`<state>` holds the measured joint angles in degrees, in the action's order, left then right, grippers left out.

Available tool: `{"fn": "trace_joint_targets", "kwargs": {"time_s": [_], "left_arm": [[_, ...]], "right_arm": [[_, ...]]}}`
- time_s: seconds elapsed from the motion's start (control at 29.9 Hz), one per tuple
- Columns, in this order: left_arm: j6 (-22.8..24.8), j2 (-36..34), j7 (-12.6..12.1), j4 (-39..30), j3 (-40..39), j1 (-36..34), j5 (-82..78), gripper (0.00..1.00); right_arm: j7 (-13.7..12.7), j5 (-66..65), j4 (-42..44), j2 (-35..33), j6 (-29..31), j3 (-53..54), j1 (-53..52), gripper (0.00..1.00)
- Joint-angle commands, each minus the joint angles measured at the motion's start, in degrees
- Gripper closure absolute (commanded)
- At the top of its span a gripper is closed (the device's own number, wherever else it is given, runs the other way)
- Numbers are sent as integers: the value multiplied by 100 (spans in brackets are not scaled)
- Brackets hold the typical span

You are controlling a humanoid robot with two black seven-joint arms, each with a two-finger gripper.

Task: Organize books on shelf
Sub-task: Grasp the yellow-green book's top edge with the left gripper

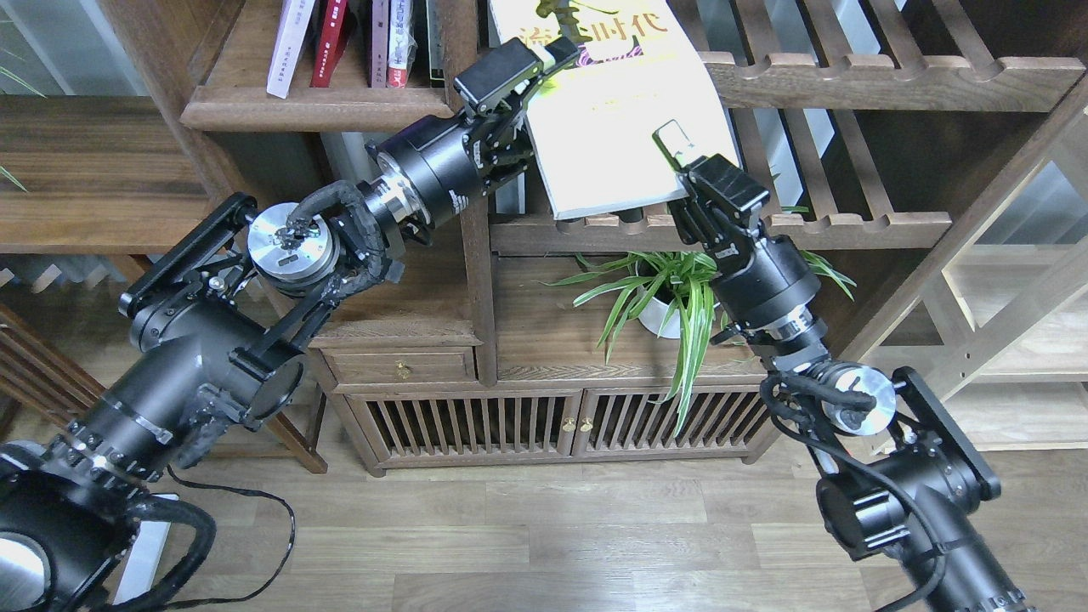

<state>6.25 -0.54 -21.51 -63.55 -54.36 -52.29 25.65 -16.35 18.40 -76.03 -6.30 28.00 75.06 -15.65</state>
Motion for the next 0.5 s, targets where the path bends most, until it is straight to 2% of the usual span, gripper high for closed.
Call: {"fn": "trace_joint_targets", "kwargs": {"time_s": [0.0, 0.27, 0.47], "left_arm": [[-27, 2, -73, 237, -22, -123, 1, 5], [-10, 10, -134, 317, -30, -194, 10, 9], [43, 36, -213, 308, -39, -185, 18, 18]], "right_arm": [[0, -74, 0, 68, 0, -8, -26, 98], [0, -82, 0, 68, 0, -44, -35, 98], [-9, -82, 18, 50, 0, -44, -35, 98]]}}
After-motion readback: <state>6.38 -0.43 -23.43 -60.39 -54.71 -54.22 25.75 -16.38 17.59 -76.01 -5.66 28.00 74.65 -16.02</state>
